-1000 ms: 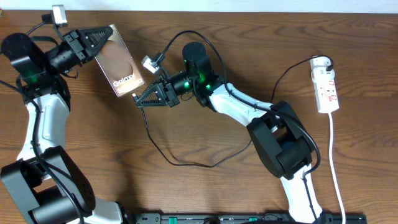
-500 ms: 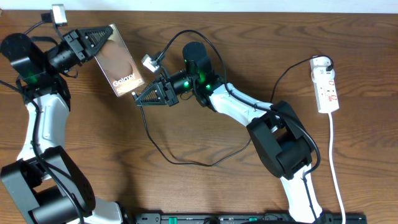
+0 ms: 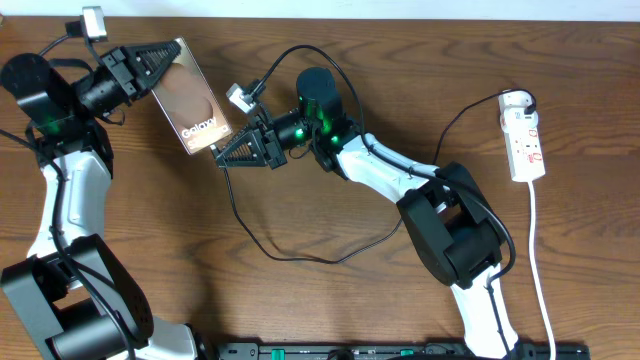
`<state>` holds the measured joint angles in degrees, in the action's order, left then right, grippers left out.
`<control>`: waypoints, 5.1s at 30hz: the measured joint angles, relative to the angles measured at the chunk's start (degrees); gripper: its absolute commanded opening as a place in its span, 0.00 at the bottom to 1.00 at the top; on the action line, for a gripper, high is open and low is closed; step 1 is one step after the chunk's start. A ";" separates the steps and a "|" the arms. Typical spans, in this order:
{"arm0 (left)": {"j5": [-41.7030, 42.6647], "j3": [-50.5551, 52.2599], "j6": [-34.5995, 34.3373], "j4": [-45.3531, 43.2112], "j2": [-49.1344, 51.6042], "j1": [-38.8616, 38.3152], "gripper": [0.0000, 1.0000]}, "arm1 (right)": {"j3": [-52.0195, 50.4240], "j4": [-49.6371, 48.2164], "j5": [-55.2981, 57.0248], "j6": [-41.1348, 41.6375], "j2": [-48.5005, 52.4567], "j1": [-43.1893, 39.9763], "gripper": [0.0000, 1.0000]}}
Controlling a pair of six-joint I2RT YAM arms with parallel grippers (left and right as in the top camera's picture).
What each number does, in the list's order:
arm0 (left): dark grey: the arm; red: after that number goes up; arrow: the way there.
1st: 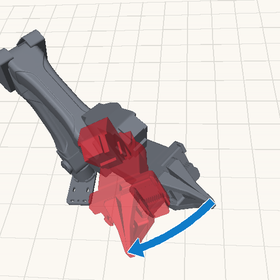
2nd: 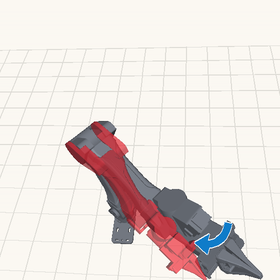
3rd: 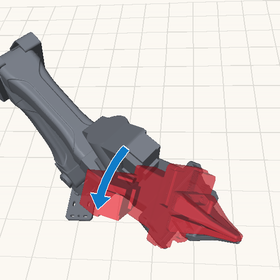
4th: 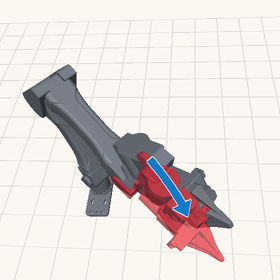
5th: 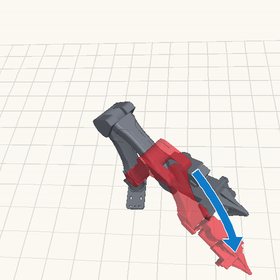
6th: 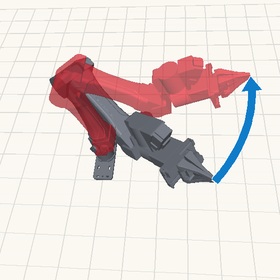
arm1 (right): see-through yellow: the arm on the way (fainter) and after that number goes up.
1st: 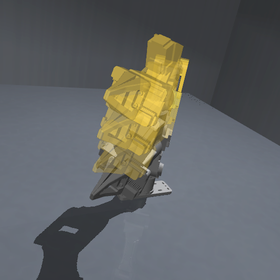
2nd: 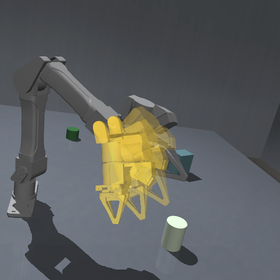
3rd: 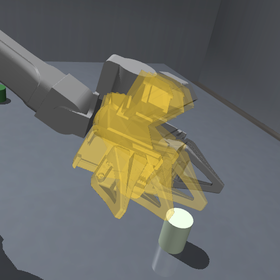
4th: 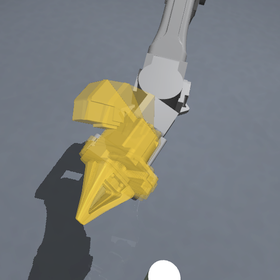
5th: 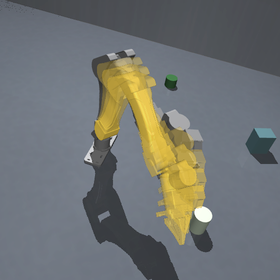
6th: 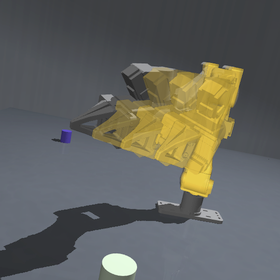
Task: Plug charger to phone and switch on socket
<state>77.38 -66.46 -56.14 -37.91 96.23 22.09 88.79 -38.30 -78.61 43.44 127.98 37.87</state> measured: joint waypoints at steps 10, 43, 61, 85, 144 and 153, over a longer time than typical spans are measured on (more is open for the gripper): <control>-1.36 0.00 -4.33 -0.02 0.00 -0.02 0.07 | 0.00 0.02 0.22 0.26 0.00 0.00 0.01; 0.74 0.00 -3.17 -1.38 0.00 1.07 0.07 | 0.00 -2.32 -1.09 1.36 0.00 0.00 0.01; 1.99 0.00 -2.69 -1.38 0.00 1.07 0.07 | 0.00 -2.32 -1.01 1.36 0.00 0.00 0.01; 1.33 0.00 -2.51 -1.57 0.00 -0.52 0.08 | 0.00 -2.29 -1.38 1.36 0.00 0.02 0.01; 0.61 0.00 1.09 -2.01 0.00 -0.48 0.07 | -0.42 -5.25 0.42 9.20 0.02 -0.15 0.01; 0.42 0.00 1.49 -2.10 0.00 -0.44 0.07 | -0.46 -5.25 0.96 10.16 0.02 -0.13 0.01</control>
<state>77.80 -66.46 -54.65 -40.01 96.23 21.65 88.33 -43.55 -77.65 53.60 128.01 37.74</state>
